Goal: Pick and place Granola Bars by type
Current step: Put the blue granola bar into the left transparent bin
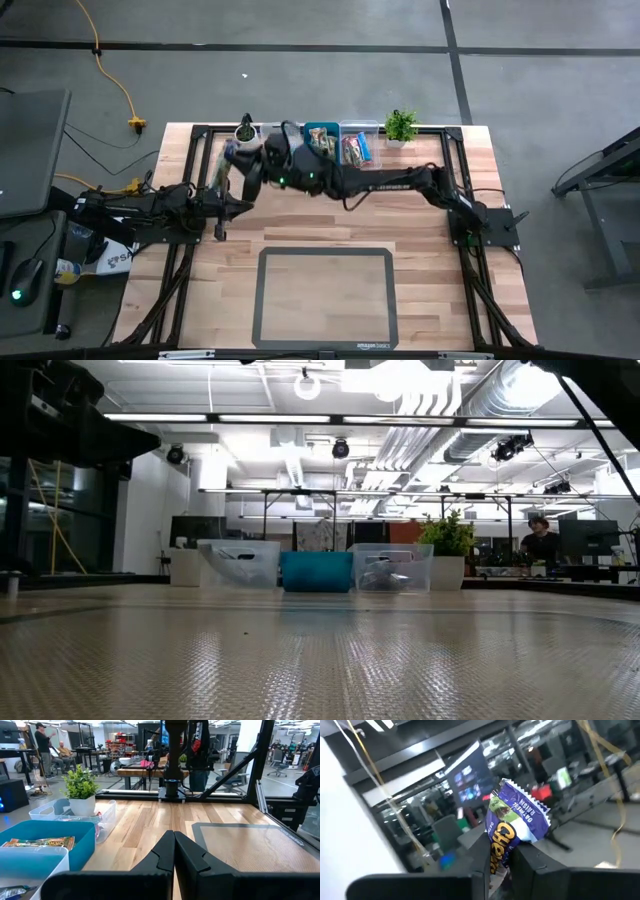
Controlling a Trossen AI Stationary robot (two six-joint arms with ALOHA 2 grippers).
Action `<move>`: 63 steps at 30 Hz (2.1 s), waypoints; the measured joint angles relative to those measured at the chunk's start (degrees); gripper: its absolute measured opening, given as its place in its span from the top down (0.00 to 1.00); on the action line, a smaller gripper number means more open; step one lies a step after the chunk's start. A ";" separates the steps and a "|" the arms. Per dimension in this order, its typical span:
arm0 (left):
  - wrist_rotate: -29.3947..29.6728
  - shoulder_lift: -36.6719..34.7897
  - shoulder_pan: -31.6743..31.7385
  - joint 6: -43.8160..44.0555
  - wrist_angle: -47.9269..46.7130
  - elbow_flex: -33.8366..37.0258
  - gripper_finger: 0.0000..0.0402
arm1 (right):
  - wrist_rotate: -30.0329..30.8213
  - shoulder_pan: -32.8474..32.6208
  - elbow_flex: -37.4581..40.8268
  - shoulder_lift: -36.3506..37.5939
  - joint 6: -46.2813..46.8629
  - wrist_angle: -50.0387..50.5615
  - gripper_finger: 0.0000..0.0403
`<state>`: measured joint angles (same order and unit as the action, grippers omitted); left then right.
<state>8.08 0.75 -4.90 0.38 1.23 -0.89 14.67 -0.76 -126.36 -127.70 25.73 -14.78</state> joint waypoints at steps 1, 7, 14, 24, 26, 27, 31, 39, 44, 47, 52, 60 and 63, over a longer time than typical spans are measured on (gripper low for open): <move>0.01 0.00 0.02 -0.02 0.00 0.00 1.00 | -0.21 0.76 -0.61 0.00 -1.18 0.25 0.90; 0.04 0.00 0.01 -0.02 0.00 -0.02 1.00 | -0.28 5.45 -3.44 0.04 -7.81 6.08 0.92; 0.07 0.00 0.00 0.01 0.00 -0.02 1.00 | -0.28 11.26 -4.47 0.04 -13.70 17.78 0.90; 0.07 0.00 0.00 -0.02 0.00 0.00 1.00 | -1.32 19.94 -4.07 0.00 -14.24 32.61 0.92; 0.06 0.00 0.02 0.00 0.00 0.00 1.00 | -2.23 21.74 -4.07 0.00 -14.28 33.38 0.91; 0.06 0.00 0.00 -0.01 0.00 0.00 1.00 | -2.86 22.62 -4.07 0.00 -14.37 33.43 0.91; 0.07 0.00 0.02 0.00 0.00 0.00 1.00 | -4.89 25.98 -4.07 -0.04 -14.76 33.41 0.90; 0.13 0.00 0.00 -0.02 0.02 0.01 1.00 | -13.11 29.74 -4.07 -4.25 -9.73 32.33 0.92; 0.04 0.00 0.02 -0.02 0.02 0.01 1.00 | -17.34 29.00 -4.03 -8.65 -6.49 29.69 0.90; 0.01 0.00 0.00 -0.02 0.01 0.01 1.00 | -18.20 28.23 -3.98 -11.07 -5.22 27.60 0.90; -0.02 0.00 0.02 -0.02 0.02 -0.01 1.00 | -18.38 27.32 -3.98 -14.31 -0.95 26.70 0.92; -0.04 0.00 0.00 -0.01 0.00 0.01 1.00 | -21.04 27.11 -3.97 -17.86 14.22 29.94 0.91; -0.04 0.00 0.02 0.01 0.00 0.01 1.00 | -19.05 26.94 -3.98 -17.94 14.34 33.22 0.91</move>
<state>8.03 0.75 -4.89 0.38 1.23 -0.89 -4.37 26.17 -130.34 -145.64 40.07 18.45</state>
